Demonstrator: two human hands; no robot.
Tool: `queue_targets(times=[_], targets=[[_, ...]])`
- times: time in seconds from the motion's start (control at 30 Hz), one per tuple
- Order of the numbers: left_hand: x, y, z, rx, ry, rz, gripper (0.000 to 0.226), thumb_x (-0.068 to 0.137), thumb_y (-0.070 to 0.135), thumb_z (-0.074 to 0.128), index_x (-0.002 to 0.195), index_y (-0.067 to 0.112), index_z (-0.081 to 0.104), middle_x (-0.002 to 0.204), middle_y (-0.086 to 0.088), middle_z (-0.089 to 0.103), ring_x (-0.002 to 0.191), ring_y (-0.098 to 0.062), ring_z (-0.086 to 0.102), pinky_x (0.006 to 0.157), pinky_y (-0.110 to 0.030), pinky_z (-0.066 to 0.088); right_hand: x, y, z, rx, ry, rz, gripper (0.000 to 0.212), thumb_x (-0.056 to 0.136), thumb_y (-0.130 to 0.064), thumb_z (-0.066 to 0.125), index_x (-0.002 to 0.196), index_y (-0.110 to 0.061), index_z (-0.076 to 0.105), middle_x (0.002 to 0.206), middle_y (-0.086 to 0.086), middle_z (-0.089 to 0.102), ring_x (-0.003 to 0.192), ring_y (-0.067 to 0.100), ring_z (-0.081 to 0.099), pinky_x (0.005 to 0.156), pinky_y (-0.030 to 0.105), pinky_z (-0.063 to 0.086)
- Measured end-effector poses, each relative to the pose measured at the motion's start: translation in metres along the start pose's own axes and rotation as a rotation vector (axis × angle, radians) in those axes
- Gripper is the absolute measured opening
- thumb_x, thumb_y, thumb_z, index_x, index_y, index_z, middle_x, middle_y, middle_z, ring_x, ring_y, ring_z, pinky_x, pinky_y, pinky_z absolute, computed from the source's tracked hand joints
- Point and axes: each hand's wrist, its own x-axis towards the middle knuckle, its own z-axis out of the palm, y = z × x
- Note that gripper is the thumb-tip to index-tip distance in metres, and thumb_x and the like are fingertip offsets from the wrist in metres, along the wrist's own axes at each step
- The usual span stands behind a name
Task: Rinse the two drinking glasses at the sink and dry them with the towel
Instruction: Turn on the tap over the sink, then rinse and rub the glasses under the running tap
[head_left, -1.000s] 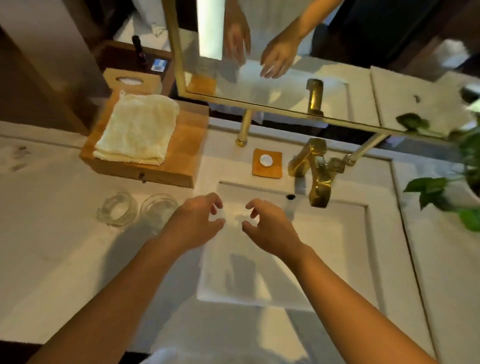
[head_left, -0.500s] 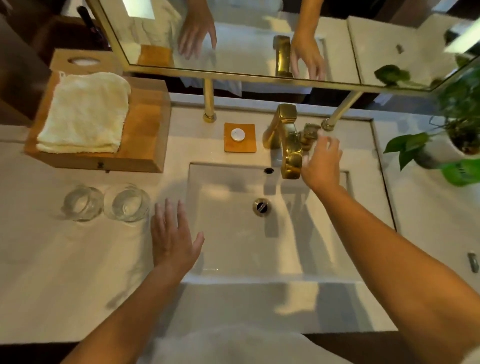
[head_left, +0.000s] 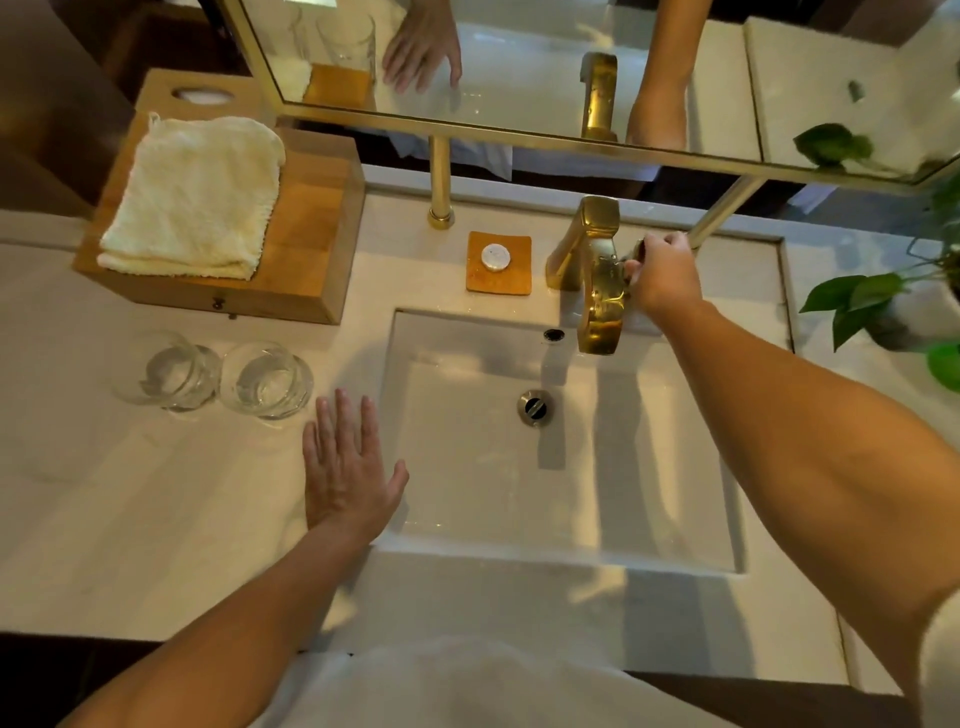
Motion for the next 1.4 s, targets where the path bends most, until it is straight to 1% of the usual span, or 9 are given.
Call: queue_targets(times=[0.23,0.6,0.77,0.9,0.97,1.1,1.23,1.3,1.4], targets=[[-0.001,-0.001,0.002,0.017,0.062,0.024,0.109,0.072,0.043,0.078,0.157,0.008,0.021,0.164,-0.023,0.012,0.152,-0.042,0.011,0.121,-0.054,0.012,0.004,0.011,0.007,-0.181,-0.055,-0.122,0.063,0.089,-0.005,0.069,0.145,-0.004,0.04,0.154,0.019,0.032,0.134,0.037,0.042,0.111,0.05,0.043],[-0.001,-0.003,0.005,0.025,0.068,0.035,0.109,0.072,0.043,0.078,0.158,0.008,0.02,0.164,-0.023,0.011,0.152,-0.042,0.011,0.121,-0.054,0.012,-0.008,0.014,-0.003,-0.18,-0.058,-0.202,0.063,0.093,-0.004,0.063,0.149,-0.006,0.034,0.155,0.019,0.029,0.136,0.038,0.038,0.113,0.048,0.04],[0.001,-0.002,0.004,-0.028,0.043,0.011,0.114,0.068,0.041,0.082,0.157,0.011,0.017,0.164,-0.023,0.014,0.151,-0.042,0.013,0.121,-0.054,0.013,-0.064,-0.002,0.019,-0.063,0.198,0.004,0.055,0.093,-0.01,0.064,0.144,-0.014,0.043,0.154,0.015,0.032,0.14,0.032,0.033,0.114,0.042,0.037],[0.001,-0.005,0.0,-0.08,0.01,0.01,0.112,0.068,0.04,0.082,0.157,0.013,0.02,0.164,-0.02,0.016,0.152,-0.04,0.013,0.121,-0.052,0.012,-0.136,-0.016,0.058,0.359,-0.117,0.138,0.008,0.1,-0.009,0.055,0.103,-0.013,0.062,0.12,0.012,0.06,0.106,0.02,0.061,0.086,0.026,0.05],[0.0,-0.009,-0.002,-0.099,-0.017,0.03,0.105,0.071,0.04,0.08,0.156,0.013,0.025,0.164,-0.019,0.017,0.152,-0.04,0.012,0.121,-0.052,0.012,-0.159,-0.022,0.073,0.364,-0.234,0.036,0.021,0.104,-0.015,0.05,0.115,-0.007,0.067,0.112,0.008,0.065,0.09,0.011,0.061,0.077,0.018,0.048],[-0.002,-0.019,-0.019,-0.136,-0.093,0.093,0.086,0.079,0.038,0.071,0.153,0.014,0.035,0.164,-0.017,0.021,0.152,-0.037,0.013,0.122,-0.048,0.013,-0.173,-0.06,0.084,0.339,-0.374,-0.166,0.022,0.103,-0.017,0.053,0.114,-0.008,0.07,0.104,0.004,0.068,0.095,0.02,0.064,0.092,0.036,0.056],[-0.015,-0.037,-0.051,-0.255,-0.179,0.186,0.054,0.096,0.031,0.054,0.146,0.013,0.044,0.163,-0.011,0.025,0.153,-0.028,0.014,0.124,-0.037,0.009,-0.178,-0.122,0.091,0.231,-0.446,-0.388,0.023,0.101,-0.022,0.055,0.117,-0.014,0.07,0.111,0.002,0.07,0.092,0.012,0.062,0.085,0.029,0.053],[-0.025,-0.05,-0.068,-0.349,-0.18,0.189,0.04,0.099,0.029,0.053,0.135,0.013,0.056,0.154,-0.006,0.042,0.145,-0.024,0.032,0.121,-0.035,0.025,-0.183,-0.154,0.097,0.201,-0.47,-0.466,0.025,0.101,-0.025,0.057,0.119,-0.014,0.069,0.115,0.003,0.07,0.092,0.01,0.06,0.079,0.022,0.048],[-0.03,-0.075,-0.091,-0.452,-0.12,0.067,0.031,0.095,0.033,0.06,0.121,0.018,0.066,0.127,0.0,0.063,0.109,-0.019,0.061,0.095,-0.035,0.052,-0.192,-0.2,0.099,0.171,-0.505,-0.5,0.036,0.097,-0.028,0.063,0.131,-0.017,0.061,0.124,0.005,0.065,0.098,0.013,0.059,0.083,0.024,0.051]])
